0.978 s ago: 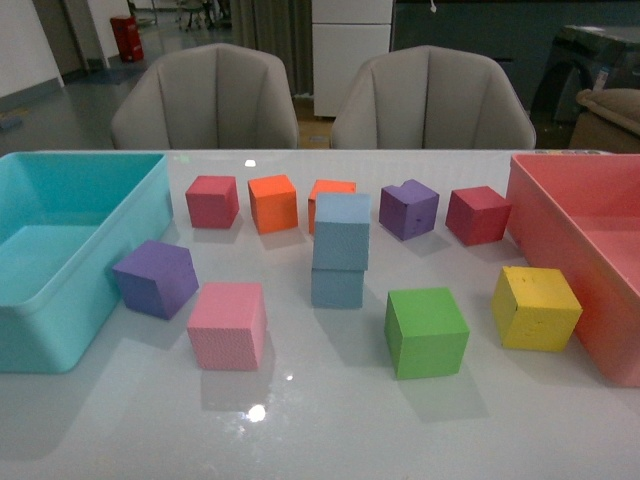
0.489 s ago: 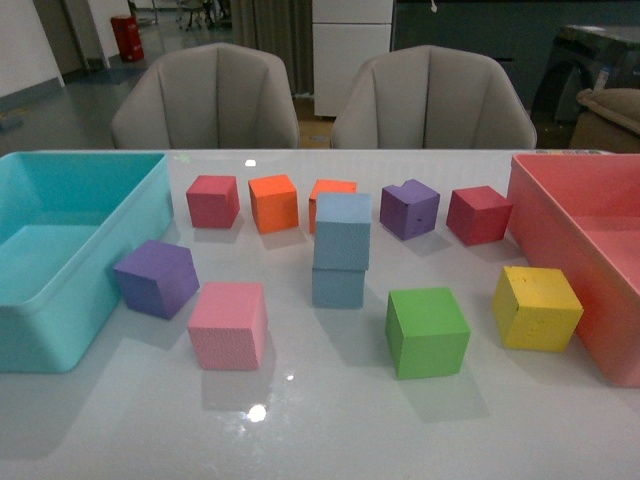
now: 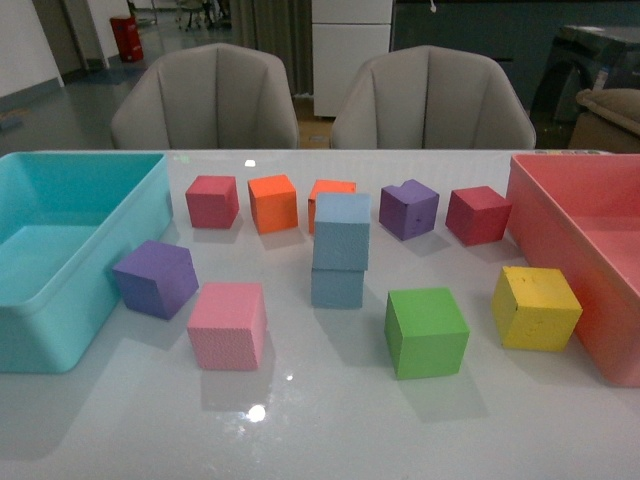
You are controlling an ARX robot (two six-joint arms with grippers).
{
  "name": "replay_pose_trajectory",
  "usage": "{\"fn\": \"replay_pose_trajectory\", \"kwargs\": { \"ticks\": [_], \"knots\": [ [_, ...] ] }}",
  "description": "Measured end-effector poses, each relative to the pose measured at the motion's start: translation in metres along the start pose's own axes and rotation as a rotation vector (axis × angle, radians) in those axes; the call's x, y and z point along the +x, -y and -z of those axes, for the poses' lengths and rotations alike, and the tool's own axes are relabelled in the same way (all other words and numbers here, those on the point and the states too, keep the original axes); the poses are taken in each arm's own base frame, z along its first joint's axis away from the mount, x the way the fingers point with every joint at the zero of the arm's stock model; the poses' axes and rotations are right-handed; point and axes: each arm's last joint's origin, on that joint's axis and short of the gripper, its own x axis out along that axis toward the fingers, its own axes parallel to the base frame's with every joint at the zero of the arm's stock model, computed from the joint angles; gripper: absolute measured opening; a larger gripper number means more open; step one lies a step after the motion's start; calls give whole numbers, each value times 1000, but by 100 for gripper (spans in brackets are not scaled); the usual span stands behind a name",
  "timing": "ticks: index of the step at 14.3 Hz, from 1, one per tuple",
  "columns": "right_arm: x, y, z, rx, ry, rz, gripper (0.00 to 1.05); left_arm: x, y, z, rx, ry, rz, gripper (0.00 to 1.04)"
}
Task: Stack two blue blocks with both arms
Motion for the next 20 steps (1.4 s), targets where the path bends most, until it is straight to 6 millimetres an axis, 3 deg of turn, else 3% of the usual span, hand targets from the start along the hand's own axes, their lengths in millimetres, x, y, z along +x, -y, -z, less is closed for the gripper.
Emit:
{"fn": "replay_pose_trajectory", "kwargs": {
  "ticks": [3, 11, 13, 20],
  "knots": [
    [0, 0, 0, 0, 0, 0, 98, 0, 0, 0, 0, 0, 0, 52],
    [0, 0, 0, 0, 0, 0, 98, 0, 0, 0, 0, 0, 0, 86],
    [0, 0, 0, 0, 0, 0, 98, 0, 0, 0, 1, 0, 0, 100],
    [0, 0, 0, 0, 0, 0, 98, 0, 0, 0, 1, 0, 0, 98]
  ]
}}
